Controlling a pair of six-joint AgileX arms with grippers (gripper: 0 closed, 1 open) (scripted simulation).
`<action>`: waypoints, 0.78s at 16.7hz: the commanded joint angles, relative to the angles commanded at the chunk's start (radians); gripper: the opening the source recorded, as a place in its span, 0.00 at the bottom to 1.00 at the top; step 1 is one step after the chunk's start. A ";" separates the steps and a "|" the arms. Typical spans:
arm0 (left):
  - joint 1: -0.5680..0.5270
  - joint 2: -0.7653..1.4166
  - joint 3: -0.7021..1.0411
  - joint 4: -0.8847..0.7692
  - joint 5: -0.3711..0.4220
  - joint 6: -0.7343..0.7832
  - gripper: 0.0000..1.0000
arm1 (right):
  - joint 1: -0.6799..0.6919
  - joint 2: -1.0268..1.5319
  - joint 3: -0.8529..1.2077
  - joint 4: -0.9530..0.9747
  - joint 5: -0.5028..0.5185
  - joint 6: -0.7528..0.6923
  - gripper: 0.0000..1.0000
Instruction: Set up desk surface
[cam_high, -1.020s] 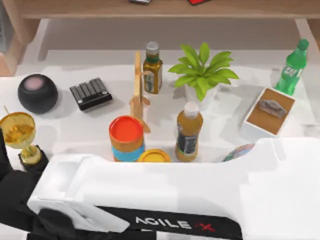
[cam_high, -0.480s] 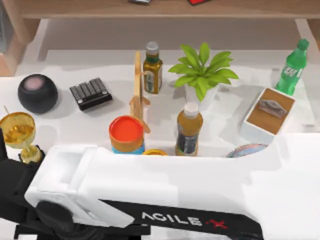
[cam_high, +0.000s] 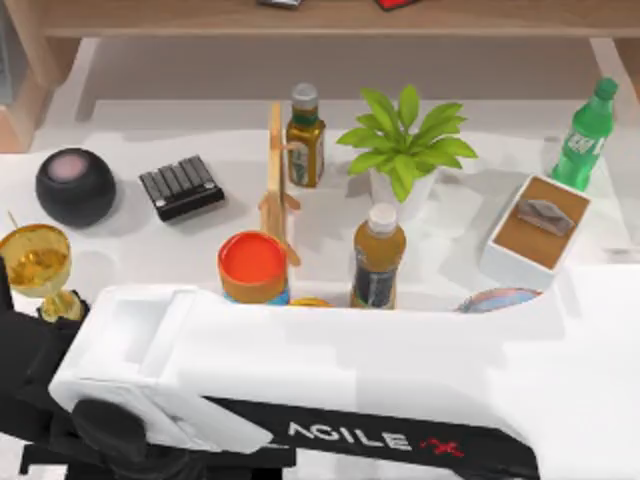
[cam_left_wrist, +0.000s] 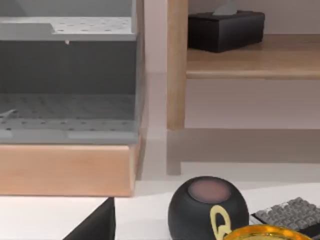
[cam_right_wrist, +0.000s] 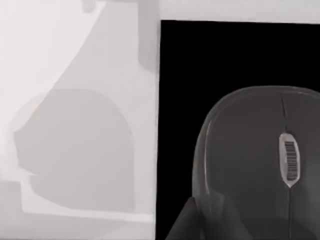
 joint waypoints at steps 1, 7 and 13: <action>0.000 0.000 0.000 0.000 0.000 0.000 1.00 | 0.000 0.004 -0.005 0.001 0.000 0.000 0.00; 0.000 0.000 0.000 0.000 0.000 0.000 1.00 | -0.002 0.057 -0.054 0.002 -0.004 -0.002 0.00; 0.000 0.000 0.000 0.000 0.000 0.000 1.00 | -0.002 0.061 -0.058 0.002 -0.004 -0.002 0.08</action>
